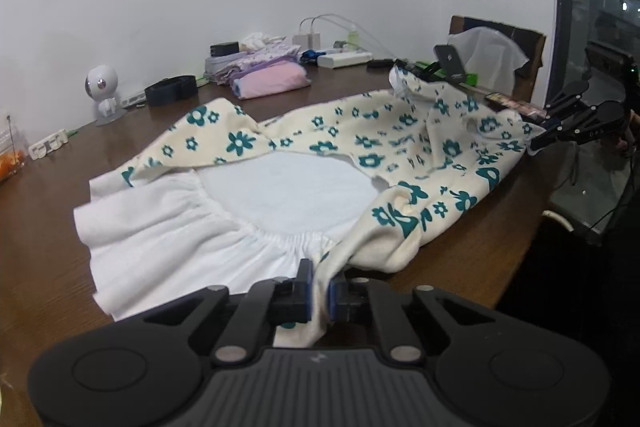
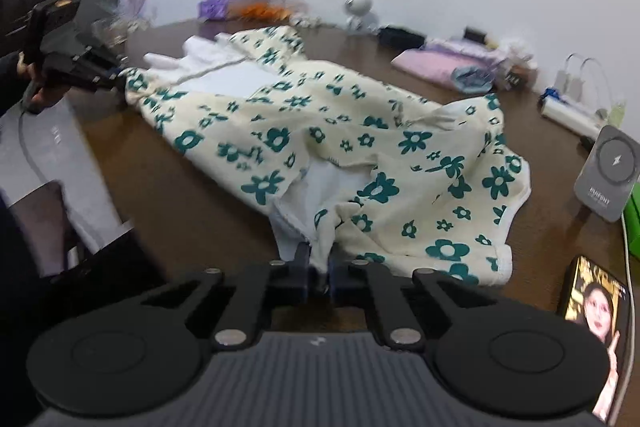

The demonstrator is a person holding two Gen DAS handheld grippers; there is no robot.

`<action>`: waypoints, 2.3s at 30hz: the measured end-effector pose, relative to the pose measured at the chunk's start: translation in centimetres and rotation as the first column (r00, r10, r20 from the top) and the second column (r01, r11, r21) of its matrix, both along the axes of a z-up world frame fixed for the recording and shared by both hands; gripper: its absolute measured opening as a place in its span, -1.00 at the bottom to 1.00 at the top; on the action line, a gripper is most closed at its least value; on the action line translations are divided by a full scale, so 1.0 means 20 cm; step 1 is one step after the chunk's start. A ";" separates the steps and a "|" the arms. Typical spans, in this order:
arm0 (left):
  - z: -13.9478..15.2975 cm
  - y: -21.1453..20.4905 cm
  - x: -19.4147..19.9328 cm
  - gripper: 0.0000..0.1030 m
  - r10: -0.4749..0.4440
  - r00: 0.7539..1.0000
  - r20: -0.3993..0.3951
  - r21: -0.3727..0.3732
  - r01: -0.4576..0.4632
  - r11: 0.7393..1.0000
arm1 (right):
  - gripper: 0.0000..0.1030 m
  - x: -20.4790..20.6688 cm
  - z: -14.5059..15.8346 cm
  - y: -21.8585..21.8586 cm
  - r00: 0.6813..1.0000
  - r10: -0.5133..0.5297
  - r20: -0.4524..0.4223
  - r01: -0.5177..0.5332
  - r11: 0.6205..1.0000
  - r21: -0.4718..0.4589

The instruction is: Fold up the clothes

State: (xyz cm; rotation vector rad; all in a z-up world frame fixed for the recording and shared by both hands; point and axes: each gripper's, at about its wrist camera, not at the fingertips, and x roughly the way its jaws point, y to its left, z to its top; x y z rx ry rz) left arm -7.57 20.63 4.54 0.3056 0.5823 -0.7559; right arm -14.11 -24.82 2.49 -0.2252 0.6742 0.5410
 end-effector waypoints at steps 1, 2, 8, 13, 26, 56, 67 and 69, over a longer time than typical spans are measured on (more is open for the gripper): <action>0.00 0.00 0.00 -0.87 0.007 1.000 0.002 0.001 -0.007 1.000 | -0.83 -0.02 0.02 -0.01 1.000 0.004 -0.012 -0.004 1.000 0.011; 0.00 0.00 0.00 -0.87 0.015 1.000 0.004 0.003 -0.015 1.000 | -0.69 -0.03 0.04 -0.02 1.000 0.005 -0.021 -0.005 1.000 0.026; -0.03 0.00 0.04 -0.86 0.026 1.000 -0.005 0.015 -0.026 1.000 | 0.82 -0.11 0.06 0.03 0.991 0.111 0.079 -0.108 0.993 -0.048; -0.04 0.01 0.04 -0.85 0.033 0.999 -0.008 0.012 -0.033 0.999 | 0.70 -0.04 -0.04 0.08 0.986 0.162 0.042 -0.156 0.980 -0.125; -0.07 0.00 0.03 -0.86 0.039 0.999 -0.030 -0.004 -0.039 0.999 | 0.49 0.05 -0.06 0.01 0.985 0.170 -0.011 -0.170 0.985 0.015; 0.05 -0.13 0.59 -0.49 0.015 1.000 0.005 0.111 -0.015 0.994 | -0.29 0.56 0.09 0.00 0.995 -0.104 0.001 0.104 0.992 -0.069; -0.01 0.09 0.57 0.03 0.193 0.978 -0.085 -0.020 -0.195 0.981 | 0.25 0.36 0.08 -0.13 0.980 -0.195 0.037 0.193 0.980 0.043; -0.02 0.10 0.61 0.03 0.232 0.966 -0.116 -0.057 -0.239 0.969 | -0.09 0.36 0.03 -0.13 0.974 -0.227 0.013 0.226 0.973 0.052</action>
